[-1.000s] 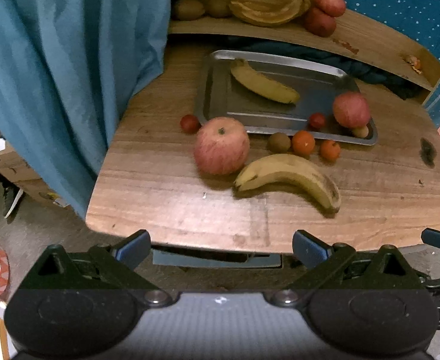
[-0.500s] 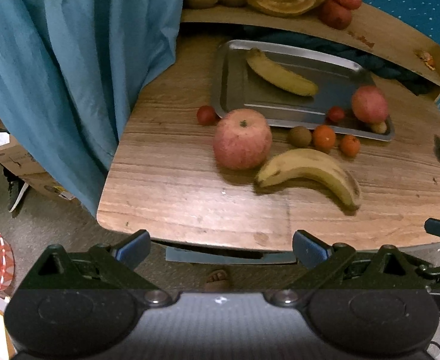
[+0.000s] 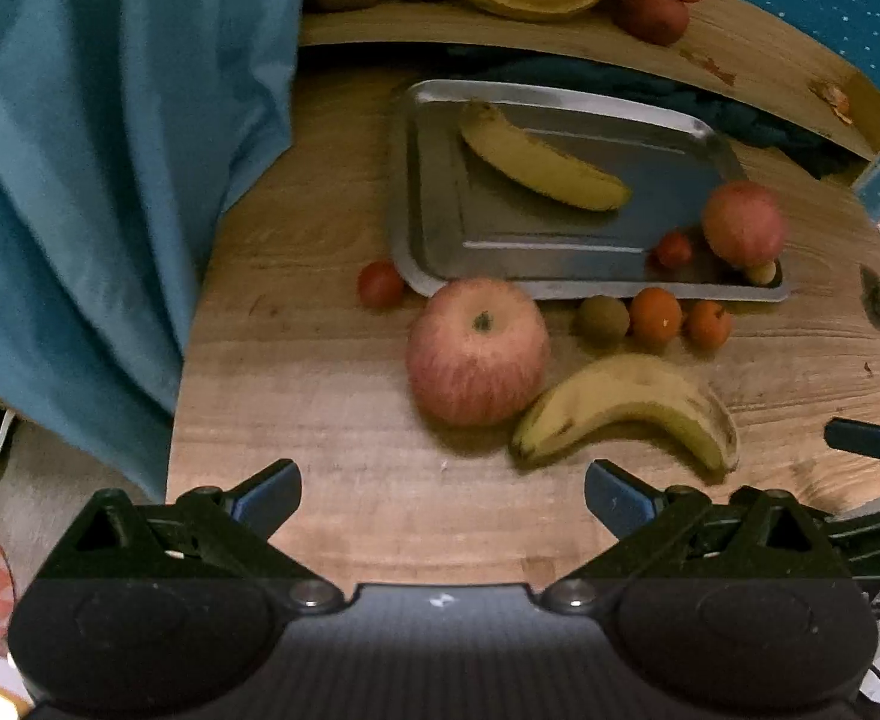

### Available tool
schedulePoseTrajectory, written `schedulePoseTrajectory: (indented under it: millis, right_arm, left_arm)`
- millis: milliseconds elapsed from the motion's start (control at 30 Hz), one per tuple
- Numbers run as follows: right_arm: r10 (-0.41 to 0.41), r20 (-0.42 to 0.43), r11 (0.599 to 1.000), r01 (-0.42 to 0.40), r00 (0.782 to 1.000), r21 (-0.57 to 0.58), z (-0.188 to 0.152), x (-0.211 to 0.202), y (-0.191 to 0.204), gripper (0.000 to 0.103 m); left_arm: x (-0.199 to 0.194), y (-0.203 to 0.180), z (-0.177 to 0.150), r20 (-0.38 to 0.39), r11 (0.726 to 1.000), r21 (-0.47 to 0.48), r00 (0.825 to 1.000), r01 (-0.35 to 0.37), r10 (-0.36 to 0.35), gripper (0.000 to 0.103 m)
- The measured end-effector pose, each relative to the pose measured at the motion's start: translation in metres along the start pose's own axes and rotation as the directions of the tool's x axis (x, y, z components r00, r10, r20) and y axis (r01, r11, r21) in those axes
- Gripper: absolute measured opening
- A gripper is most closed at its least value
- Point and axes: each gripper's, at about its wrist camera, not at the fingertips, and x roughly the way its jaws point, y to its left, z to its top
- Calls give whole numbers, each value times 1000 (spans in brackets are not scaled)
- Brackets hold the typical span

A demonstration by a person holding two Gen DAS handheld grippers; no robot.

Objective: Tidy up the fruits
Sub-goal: 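Withdraw both grippers from the tray toward the spotted banana and large apple on the table, then close the left gripper on the large red apple while the right gripper closes on the spotted banana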

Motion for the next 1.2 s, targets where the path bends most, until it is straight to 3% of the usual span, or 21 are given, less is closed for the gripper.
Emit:
schedulePoseTrajectory:
  millis: [667,1200]
  right_arm:
    - [-28,-18,991,26,999,-131,29,37,38,102]
    - [82,-123,964,-110,989,-243,41,62,28,102]
  left_arm:
    - [36,10,41,-49,980,147,990,136,-131,103]
    - [54,-3,49,-89,993,64,992,95,-90,103]
